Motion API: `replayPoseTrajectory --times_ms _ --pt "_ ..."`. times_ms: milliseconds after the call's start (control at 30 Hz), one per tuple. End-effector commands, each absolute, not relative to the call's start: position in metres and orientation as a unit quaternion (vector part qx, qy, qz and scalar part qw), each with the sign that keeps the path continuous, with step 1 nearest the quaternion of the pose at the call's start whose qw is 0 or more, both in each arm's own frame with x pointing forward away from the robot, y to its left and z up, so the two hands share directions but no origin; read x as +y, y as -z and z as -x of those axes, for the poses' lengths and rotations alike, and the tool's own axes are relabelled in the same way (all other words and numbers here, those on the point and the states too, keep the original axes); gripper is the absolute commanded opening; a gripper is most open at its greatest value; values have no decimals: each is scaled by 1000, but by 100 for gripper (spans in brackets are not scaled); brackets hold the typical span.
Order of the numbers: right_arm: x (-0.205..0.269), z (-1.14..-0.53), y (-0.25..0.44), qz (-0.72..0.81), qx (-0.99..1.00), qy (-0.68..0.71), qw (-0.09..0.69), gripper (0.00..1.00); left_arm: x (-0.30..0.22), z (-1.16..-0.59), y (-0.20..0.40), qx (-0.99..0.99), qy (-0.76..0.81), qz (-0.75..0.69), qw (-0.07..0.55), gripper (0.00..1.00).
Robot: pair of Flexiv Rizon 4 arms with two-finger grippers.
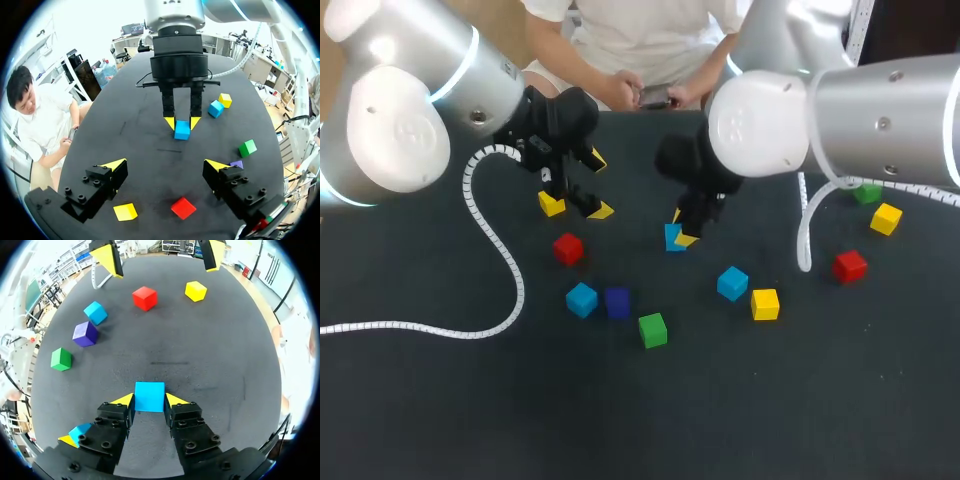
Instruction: Place the blue cubes, place green cubes on the blue cubes, place the yellow cubes on the green cubes, then place the red cubes on the yellow cubes, and place purple cube on the red cubes.
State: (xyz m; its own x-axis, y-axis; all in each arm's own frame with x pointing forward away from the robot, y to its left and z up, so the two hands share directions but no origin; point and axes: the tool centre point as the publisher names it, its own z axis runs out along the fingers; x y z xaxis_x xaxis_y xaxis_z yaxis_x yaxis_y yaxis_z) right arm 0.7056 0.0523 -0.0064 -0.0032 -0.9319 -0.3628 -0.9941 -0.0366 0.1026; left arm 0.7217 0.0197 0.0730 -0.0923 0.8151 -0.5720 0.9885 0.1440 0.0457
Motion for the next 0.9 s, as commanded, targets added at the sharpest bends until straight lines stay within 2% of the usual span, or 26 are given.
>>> replayPoseTrajectory --times_ms 33,900 --pt "50 -705 8 694 693 -167 100 0 20 -722 -73 716 180 -629 241 100" --pt "49 -701 1 686 702 -159 106 0 20 -722 -73 716 180 -629 241 100"
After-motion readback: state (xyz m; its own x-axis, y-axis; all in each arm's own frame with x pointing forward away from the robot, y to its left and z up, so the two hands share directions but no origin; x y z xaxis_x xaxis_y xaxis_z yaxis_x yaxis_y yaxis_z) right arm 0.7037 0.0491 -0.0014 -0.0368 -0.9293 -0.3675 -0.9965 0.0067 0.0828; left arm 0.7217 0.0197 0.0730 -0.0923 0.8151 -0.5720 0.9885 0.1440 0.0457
